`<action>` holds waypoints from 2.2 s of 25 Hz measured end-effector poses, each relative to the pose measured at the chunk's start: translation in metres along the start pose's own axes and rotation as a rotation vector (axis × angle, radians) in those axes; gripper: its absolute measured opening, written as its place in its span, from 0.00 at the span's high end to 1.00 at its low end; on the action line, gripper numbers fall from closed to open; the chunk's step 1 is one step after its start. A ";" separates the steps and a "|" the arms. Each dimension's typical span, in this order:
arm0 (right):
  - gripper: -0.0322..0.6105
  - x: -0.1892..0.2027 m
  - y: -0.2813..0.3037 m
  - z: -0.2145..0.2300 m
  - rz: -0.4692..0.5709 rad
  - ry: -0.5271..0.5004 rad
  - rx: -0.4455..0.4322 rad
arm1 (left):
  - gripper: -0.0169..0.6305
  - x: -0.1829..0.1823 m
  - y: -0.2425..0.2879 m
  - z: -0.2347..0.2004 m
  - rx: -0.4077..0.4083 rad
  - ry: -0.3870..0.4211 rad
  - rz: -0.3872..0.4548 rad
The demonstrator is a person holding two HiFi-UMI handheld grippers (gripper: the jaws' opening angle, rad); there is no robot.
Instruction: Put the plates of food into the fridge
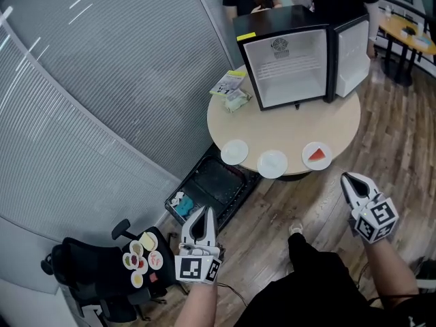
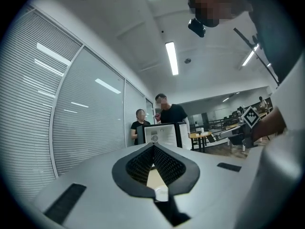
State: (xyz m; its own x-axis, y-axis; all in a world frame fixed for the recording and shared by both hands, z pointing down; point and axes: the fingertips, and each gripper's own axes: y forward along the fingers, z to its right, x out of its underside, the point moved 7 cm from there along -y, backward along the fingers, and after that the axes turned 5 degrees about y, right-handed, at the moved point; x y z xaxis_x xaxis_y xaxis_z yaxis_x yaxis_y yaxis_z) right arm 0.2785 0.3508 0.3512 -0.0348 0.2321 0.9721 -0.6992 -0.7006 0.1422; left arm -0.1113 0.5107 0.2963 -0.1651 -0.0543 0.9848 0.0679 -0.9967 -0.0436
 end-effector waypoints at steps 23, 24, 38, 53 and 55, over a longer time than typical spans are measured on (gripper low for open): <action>0.94 -0.025 0.219 0.139 -0.006 0.085 0.081 | 0.97 0.028 0.264 -0.061 0.081 0.042 -0.050; 0.94 -0.027 0.223 0.144 -0.005 0.083 0.090 | 0.97 0.028 0.273 -0.060 0.088 0.041 -0.046; 0.94 -0.019 0.204 0.177 0.021 0.145 0.318 | 0.97 0.037 0.387 -0.017 0.419 0.054 0.010; 0.94 0.078 0.184 0.140 -0.036 0.248 0.418 | 0.97 0.105 0.426 0.001 0.615 0.024 -0.056; 0.94 0.095 0.184 0.141 -0.052 0.253 0.453 | 0.97 0.113 0.433 0.004 0.631 0.023 -0.062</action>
State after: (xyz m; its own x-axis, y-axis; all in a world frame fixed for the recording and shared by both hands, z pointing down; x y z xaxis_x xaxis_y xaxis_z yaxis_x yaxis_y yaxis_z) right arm 0.2468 0.1486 0.4962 -0.2191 0.3913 0.8938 -0.3272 -0.8925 0.3106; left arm -0.0965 0.0729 0.3893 -0.2078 -0.0062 0.9782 0.6232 -0.7716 0.1275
